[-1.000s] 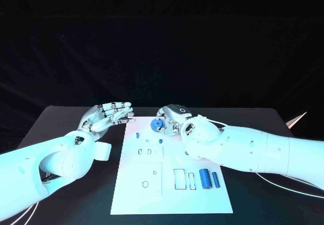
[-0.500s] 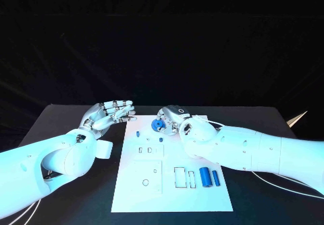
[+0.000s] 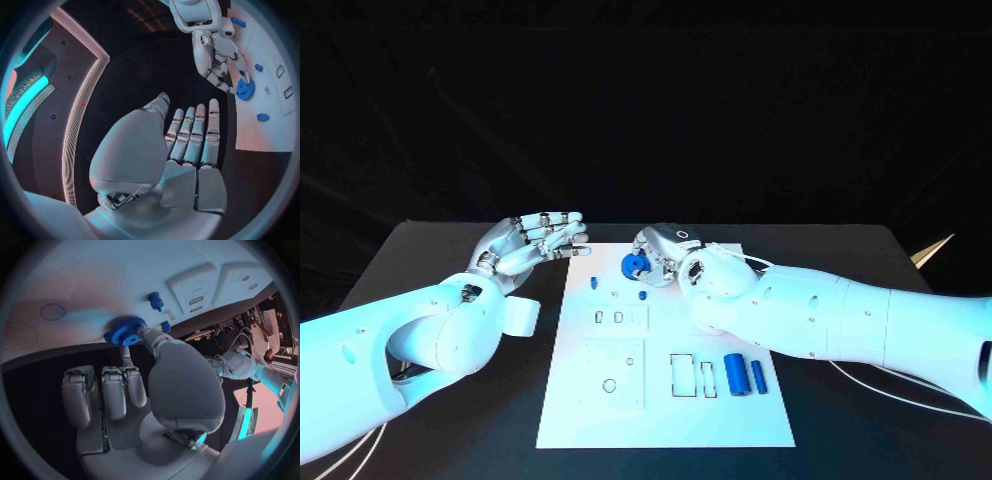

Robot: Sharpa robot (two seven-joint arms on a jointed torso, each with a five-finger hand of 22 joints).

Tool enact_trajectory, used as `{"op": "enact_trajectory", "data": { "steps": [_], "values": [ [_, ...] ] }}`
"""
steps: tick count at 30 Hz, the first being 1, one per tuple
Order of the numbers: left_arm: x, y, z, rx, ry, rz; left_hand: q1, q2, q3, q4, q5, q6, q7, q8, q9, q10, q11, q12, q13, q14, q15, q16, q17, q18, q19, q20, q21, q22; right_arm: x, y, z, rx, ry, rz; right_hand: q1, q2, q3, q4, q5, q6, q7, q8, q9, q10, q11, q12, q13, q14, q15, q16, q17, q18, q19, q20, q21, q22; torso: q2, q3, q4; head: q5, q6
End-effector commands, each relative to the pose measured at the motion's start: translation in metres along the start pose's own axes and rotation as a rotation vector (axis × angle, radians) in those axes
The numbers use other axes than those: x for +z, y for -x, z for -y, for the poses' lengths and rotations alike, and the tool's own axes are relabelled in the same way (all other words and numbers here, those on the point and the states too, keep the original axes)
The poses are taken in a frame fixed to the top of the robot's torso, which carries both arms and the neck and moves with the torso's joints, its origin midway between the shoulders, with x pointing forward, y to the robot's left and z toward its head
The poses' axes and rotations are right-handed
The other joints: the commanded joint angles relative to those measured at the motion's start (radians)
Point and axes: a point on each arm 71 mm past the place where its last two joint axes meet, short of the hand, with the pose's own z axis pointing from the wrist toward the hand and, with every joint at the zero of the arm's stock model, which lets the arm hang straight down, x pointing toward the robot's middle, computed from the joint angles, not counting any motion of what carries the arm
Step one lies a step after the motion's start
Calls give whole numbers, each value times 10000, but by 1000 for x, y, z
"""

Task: Assemble the parts on the task board

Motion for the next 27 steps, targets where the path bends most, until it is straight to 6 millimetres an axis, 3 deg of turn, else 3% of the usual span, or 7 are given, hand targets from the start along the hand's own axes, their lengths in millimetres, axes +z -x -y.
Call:
{"op": "enact_trajectory", "data": {
  "steps": [1,7,10,12,27],
  "values": [
    [0,-3,1,-97,-81,-203,21,-76,4,42,40,-24,424,-35,-15,51,16,-30,-10,-73,26,-61,13,101,23,25,51,-1,-1,-7,3,-48,-80,-301,-185,-32,51,-32,6,-192,55,-169,-64,535,100,-136,2072,877,79,21,1931,-144,1028,35,46,2628,-1,-4,8,-9,-14],
    [1,-3,1,-103,-73,-215,21,-76,4,42,40,-24,424,-35,-15,51,16,-30,-10,-73,26,-61,13,101,23,25,51,-1,-2,-9,3,34,-44,-494,-645,-119,-227,165,-8,-440,138,-428,-112,453,194,-239,1995,886,176,35,1981,-144,1028,141,46,2628,-15,-4,-1,20,-18],
    [1,-3,1,-117,-72,-244,11,-73,2,52,41,-25,427,-36,-16,54,17,-38,-10,-74,27,-66,19,101,19,26,52,-2,-2,-9,4,29,-52,-585,-1243,-36,-586,588,713,-435,134,-508,-94,464,198,-223,2009,905,186,60,2073,-144,1028,160,46,2628,-19,-6,0,31,-13],
    [1,-4,1,-123,-71,-256,11,-73,2,52,41,-25,427,-36,-16,54,17,-38,-10,-74,27,-66,19,101,19,26,52,-2,-2,-10,4,18,-67,-642,-1344,-3,-660,672,823,-417,130,-527,-82,463,195,-225,2008,908,184,65,2090,-144,1028,161,46,2628,-23,-4,7,15,-27],
    [1,-2,1,-102,-72,-214,11,-73,2,52,41,-25,427,-36,-16,54,17,-38,-10,-74,27,-66,19,101,19,26,52,-2,-5,-12,9,-9,-187,-966,-1465,52,-754,794,849,-312,108,-505,-48,519,179,-154,2065,915,176,74,2122,-144,1028,157,46,2628,-13,3,-5,12,-8]
  ]
}}
